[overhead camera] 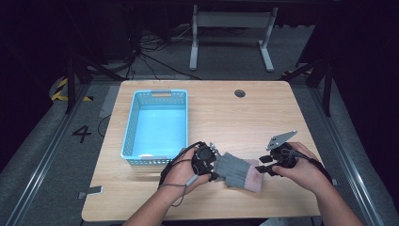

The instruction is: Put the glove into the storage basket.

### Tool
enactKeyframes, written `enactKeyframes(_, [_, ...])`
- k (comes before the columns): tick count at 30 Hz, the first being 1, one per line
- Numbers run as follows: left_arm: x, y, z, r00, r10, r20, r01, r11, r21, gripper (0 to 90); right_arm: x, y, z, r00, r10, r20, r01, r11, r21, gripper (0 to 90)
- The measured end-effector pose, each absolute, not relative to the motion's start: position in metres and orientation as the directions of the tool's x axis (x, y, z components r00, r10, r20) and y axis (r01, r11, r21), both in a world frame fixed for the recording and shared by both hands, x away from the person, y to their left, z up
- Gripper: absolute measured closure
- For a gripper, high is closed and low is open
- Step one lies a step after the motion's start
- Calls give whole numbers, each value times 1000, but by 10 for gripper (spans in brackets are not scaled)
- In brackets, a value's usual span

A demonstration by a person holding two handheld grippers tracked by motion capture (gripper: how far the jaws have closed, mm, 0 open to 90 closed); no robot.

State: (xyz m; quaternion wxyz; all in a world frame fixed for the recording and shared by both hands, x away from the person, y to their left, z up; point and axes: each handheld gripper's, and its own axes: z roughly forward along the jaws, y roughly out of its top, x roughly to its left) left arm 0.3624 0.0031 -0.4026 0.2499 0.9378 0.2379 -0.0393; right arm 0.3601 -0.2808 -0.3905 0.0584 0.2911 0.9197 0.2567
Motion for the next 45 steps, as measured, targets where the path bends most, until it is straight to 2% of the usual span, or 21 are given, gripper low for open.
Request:
enactKeyframes(20, [366,-1,-412,885,412,-218,466,-771,435,668,365,-302,-406,-819,570,74,556,753,352,580])
enactKeyframes(31, [371,-4,-428,897,382,-223,442,-768,463,652,366,-293,-413,-850,523,66,511,786,348,627])
enactKeyframes(35, [371,-4,-430,884,422,-198,466,-775,427,660,366,-291,-414,-850,523,65,510,787,347,635])
enactKeyframes(38, [373,-5,-433,883,418,-213,469,-771,430,660,366,-292,-414,-850,522,66,510,786,349,632])
enactKeyframes(45, [371,-10,-433,893,407,-192,449,-783,429,752,365,-290,-414,-854,517,58,502,791,350,656])
